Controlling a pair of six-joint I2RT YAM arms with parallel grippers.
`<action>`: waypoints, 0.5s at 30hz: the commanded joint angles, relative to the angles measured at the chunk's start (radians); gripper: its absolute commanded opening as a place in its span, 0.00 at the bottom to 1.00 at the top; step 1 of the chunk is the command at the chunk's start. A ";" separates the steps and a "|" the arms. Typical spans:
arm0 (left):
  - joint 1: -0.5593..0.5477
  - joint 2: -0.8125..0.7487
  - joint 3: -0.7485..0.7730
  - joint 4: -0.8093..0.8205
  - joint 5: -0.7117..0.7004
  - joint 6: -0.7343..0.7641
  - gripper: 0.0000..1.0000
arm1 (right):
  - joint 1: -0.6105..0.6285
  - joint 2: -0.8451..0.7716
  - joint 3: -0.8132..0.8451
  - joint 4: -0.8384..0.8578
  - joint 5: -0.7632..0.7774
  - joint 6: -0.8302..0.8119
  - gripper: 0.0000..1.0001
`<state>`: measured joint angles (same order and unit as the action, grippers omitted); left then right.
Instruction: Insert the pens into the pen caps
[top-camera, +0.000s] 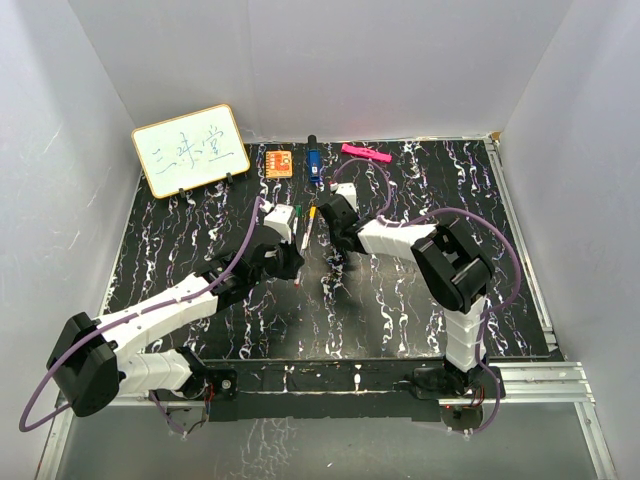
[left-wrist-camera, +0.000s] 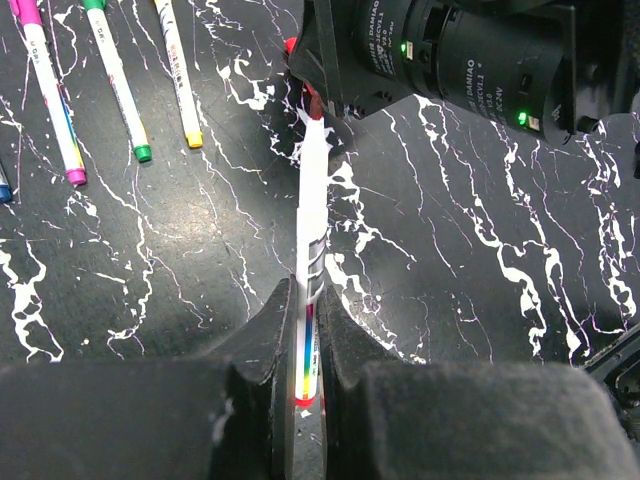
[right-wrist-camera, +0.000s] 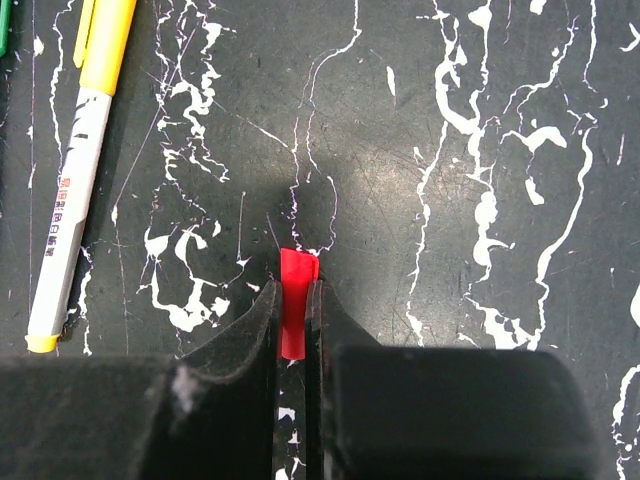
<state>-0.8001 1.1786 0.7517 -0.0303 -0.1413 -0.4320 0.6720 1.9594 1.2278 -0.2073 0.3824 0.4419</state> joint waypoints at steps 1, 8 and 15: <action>0.009 -0.016 -0.009 0.031 0.020 -0.006 0.00 | -0.003 0.041 0.019 -0.087 -0.027 0.018 0.00; 0.009 -0.015 -0.014 0.091 0.082 0.009 0.00 | -0.006 -0.077 0.045 -0.045 0.030 -0.013 0.00; 0.009 0.009 -0.049 0.234 0.205 -0.003 0.00 | -0.015 -0.357 -0.131 0.272 0.021 -0.052 0.00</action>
<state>-0.7948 1.1858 0.7372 0.0849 -0.0330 -0.4286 0.6662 1.8130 1.1778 -0.1890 0.3908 0.4191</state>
